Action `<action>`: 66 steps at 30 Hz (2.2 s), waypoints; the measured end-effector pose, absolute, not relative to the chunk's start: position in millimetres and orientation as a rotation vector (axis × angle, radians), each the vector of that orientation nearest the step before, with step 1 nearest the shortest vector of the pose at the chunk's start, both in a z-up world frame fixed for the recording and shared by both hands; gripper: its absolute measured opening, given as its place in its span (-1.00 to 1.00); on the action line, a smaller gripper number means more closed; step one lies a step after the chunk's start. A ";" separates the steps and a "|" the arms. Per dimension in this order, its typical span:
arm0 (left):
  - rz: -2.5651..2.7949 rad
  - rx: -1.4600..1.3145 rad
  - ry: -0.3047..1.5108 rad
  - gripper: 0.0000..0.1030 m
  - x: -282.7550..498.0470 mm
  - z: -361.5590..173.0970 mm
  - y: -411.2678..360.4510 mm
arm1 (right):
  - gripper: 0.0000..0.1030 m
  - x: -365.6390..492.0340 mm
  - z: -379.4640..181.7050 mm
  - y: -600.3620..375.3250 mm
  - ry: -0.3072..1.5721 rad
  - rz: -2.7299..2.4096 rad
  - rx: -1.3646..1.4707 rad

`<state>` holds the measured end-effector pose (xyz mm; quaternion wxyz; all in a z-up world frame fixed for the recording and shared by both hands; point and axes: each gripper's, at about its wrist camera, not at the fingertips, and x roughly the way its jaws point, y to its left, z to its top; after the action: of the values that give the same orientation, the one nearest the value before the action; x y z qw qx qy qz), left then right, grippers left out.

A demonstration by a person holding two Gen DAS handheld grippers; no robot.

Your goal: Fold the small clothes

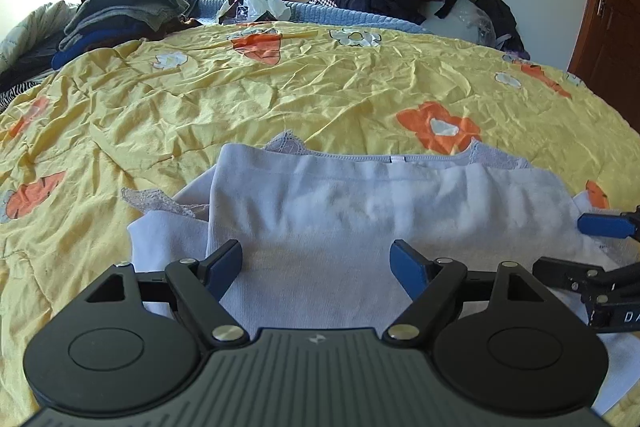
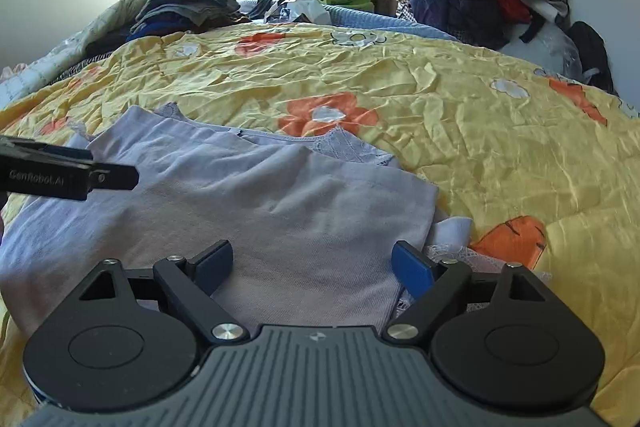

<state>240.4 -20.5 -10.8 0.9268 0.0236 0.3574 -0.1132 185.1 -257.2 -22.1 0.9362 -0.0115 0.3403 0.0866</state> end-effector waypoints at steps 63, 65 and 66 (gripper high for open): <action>-0.186 -0.332 0.781 0.96 233.6 -9.5 126.0 | 0.98 80.9 -8.5 -152.4 0.388 -0.010 -0.555; -0.181 -0.322 0.739 0.96 226.1 -7.4 124.5 | 0.87 87.6 0.6 -180.9 0.445 0.054 -0.415; -0.182 -0.312 0.714 0.96 223.6 -4.7 123.1 | 0.84 90.3 5.2 -192.7 0.468 0.089 -0.335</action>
<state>223.6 123.1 -4.7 0.9209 -0.1519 0.3477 -0.0888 90.2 -192.7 5.2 0.9578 -0.1652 0.2309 0.0441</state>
